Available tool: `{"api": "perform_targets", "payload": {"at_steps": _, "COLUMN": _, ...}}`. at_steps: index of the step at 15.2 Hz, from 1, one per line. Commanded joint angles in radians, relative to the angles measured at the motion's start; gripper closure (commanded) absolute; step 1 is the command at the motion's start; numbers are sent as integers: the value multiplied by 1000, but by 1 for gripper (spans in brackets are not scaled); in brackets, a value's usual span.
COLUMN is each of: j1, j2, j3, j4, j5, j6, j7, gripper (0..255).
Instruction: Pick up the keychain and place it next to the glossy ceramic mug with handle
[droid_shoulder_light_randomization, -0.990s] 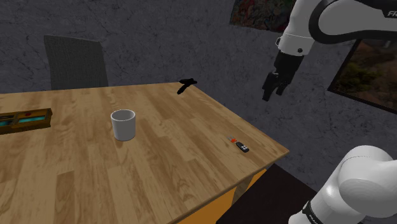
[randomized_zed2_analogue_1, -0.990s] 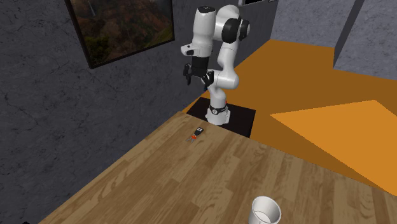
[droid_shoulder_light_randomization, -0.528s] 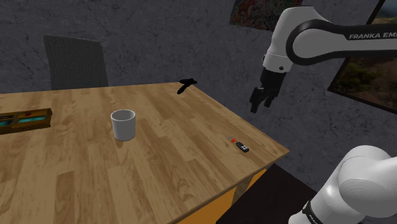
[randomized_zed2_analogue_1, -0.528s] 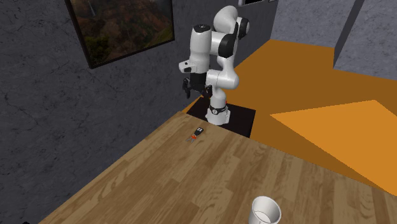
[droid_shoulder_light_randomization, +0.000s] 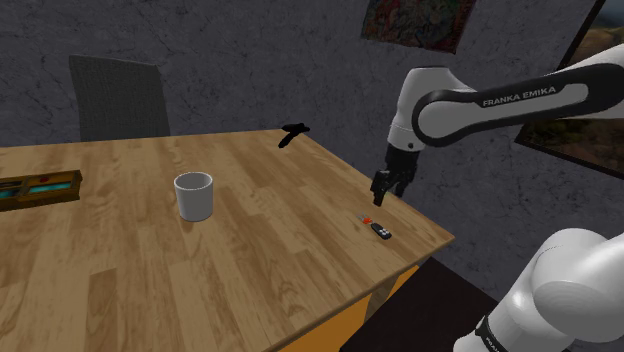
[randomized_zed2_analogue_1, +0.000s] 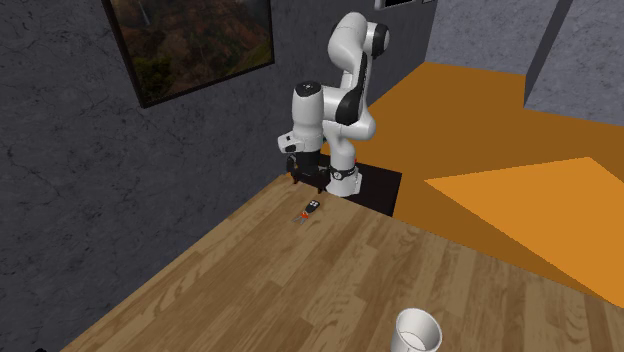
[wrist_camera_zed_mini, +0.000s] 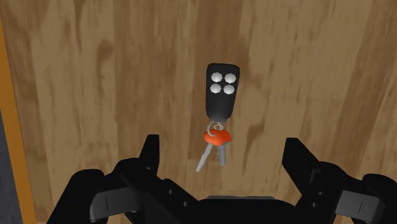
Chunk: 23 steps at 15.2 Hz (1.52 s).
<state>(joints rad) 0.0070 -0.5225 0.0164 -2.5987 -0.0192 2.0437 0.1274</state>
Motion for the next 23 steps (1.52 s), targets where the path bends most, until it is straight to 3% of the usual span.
{"api": "perform_targets", "payload": {"at_steps": 1, "j1": 3, "j2": 65, "j3": -1, "j4": -22, "j5": 12, "j6": 76, "j7": 4, "gripper": 0}}
{"api": "perform_targets", "payload": {"at_steps": 10, "j1": 5, "j2": 174, "j3": -2, "j4": -88, "j5": 19, "j6": 244, "j7": 6, "gripper": 0}}
{"api": "perform_targets", "payload": {"at_steps": 18, "j1": 5, "j2": 174, "j3": -2, "j4": -88, "j5": 19, "j6": 244, "j7": 6, "gripper": 0}}
{"api": "perform_targets", "payload": {"at_steps": 19, "j1": 5, "j2": 174, "j3": -2, "j4": -88, "j5": 19, "j6": 244, "j7": 6, "gripper": 255}}
{"api": "perform_targets", "payload": {"at_steps": 23, "j1": 5, "j2": 174, "j3": -2, "j4": -88, "j5": 19, "j6": 244, "j7": 6, "gripper": 255}}
